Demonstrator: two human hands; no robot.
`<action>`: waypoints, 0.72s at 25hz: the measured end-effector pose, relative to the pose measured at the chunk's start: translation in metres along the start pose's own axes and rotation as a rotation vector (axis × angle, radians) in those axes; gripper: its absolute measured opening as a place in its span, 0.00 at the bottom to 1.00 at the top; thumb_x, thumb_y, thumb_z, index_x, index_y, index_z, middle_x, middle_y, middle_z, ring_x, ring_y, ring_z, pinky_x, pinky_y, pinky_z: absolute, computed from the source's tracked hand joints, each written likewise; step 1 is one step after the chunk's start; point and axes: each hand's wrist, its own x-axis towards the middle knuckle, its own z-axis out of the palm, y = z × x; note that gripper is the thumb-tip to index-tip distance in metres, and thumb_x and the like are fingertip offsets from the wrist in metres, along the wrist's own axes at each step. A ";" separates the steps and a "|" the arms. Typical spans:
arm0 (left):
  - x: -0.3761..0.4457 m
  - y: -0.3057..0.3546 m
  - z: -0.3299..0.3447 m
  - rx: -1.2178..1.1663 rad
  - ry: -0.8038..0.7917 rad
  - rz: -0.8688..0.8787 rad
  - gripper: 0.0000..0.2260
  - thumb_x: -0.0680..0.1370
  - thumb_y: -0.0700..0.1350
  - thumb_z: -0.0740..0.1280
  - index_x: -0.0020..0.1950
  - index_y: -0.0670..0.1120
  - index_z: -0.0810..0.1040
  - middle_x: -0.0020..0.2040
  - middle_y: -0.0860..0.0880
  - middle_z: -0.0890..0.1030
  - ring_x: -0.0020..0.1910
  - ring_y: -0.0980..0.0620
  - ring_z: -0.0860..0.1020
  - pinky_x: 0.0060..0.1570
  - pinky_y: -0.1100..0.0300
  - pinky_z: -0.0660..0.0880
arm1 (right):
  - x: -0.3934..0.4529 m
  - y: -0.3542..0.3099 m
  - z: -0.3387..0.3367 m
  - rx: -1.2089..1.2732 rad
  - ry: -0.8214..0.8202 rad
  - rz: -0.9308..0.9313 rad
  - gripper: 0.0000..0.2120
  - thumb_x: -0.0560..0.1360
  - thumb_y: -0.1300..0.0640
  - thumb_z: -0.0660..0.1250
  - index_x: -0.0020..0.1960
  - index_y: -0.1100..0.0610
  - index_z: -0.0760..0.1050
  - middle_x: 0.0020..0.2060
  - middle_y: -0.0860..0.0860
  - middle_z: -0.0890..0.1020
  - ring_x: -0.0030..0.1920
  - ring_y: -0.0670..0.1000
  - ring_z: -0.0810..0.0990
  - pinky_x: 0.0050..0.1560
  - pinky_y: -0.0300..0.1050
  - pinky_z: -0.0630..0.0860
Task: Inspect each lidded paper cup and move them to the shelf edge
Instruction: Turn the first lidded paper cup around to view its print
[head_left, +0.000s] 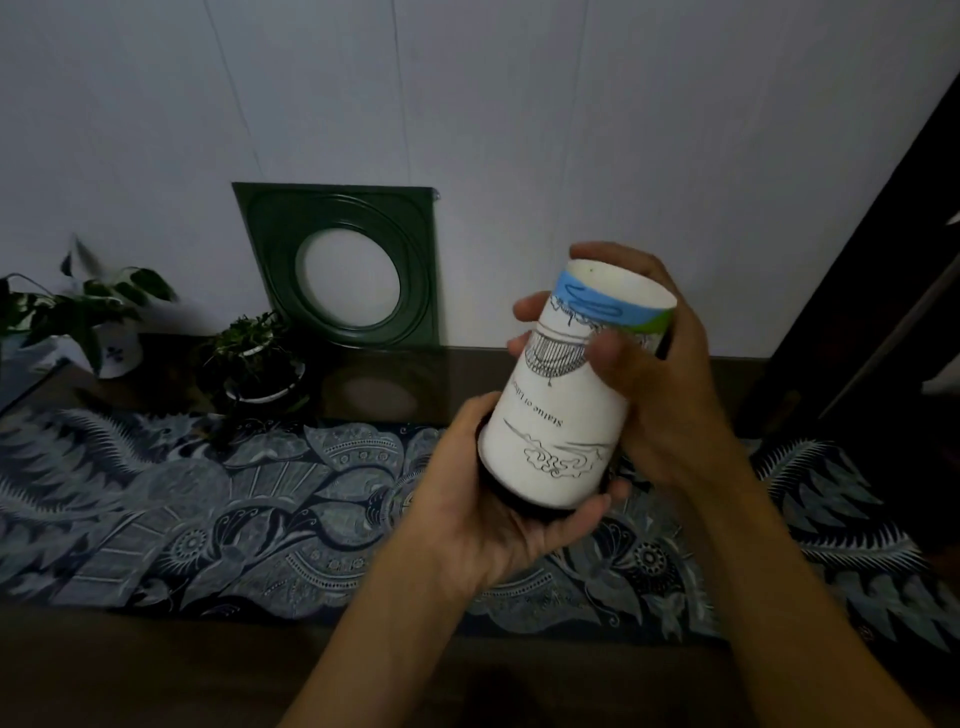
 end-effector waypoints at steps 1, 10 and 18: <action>0.001 -0.001 0.000 -0.002 -0.009 0.064 0.27 0.78 0.60 0.63 0.61 0.39 0.83 0.53 0.33 0.84 0.45 0.33 0.83 0.34 0.48 0.84 | 0.003 0.002 0.003 0.000 0.066 -0.002 0.42 0.63 0.39 0.80 0.67 0.61 0.70 0.57 0.66 0.82 0.53 0.67 0.84 0.54 0.63 0.81; 0.015 -0.012 0.002 0.258 0.192 0.809 0.20 0.80 0.59 0.58 0.58 0.48 0.81 0.55 0.39 0.85 0.50 0.40 0.84 0.44 0.45 0.80 | 0.009 0.013 0.026 0.045 0.459 -0.020 0.28 0.62 0.46 0.77 0.60 0.50 0.75 0.56 0.59 0.84 0.52 0.59 0.86 0.51 0.61 0.84; 0.007 -0.002 0.000 0.088 -0.006 0.279 0.27 0.79 0.63 0.61 0.64 0.42 0.80 0.51 0.36 0.85 0.44 0.36 0.84 0.30 0.52 0.83 | 0.006 0.005 0.011 -0.091 0.290 -0.097 0.38 0.60 0.39 0.81 0.62 0.56 0.73 0.58 0.67 0.80 0.57 0.68 0.82 0.55 0.70 0.80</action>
